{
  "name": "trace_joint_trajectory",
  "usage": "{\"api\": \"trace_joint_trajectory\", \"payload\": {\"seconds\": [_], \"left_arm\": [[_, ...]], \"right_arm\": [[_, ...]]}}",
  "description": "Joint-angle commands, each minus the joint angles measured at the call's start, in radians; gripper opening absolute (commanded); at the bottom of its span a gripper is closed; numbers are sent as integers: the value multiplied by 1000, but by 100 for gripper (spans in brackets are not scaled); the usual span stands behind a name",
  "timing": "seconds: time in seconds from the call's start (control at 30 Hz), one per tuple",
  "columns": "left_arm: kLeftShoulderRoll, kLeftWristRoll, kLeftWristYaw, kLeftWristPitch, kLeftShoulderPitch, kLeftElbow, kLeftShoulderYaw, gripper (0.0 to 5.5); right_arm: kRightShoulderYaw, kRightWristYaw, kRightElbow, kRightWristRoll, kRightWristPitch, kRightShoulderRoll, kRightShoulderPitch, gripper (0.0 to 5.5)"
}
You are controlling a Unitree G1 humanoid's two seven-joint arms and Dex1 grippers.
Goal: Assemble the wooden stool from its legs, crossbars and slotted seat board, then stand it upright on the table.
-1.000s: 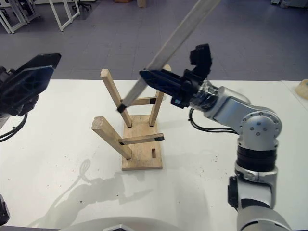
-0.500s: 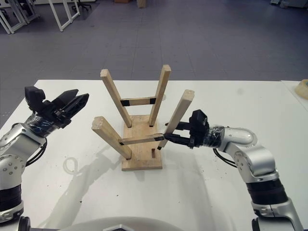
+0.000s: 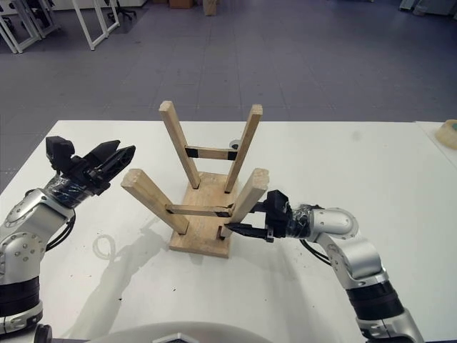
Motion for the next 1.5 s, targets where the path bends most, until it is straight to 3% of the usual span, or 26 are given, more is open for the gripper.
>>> {"api": "trace_joint_trajectory", "payload": {"seconds": [0.03,0.4,0.77,1.33,1.5], "left_arm": [[-4,23,-8,4,0,11,-5,314],[-4,30,-17,11,0,9,1,314],[-18,33,-8,7,24,1,13,314],[-37,38,4,12,52,-21,12,314],[-28,31,20,15,46,-31,34,314]], "right_arm": [[46,0,20,-57,-5,9,43,203],[73,-73,87,-146,-48,-2,45,202],[-80,-143,-196,-19,110,-82,104,202],[68,-52,-103,-184,61,-116,48,202],[82,-93,-85,-192,145,-132,79,202]]}}
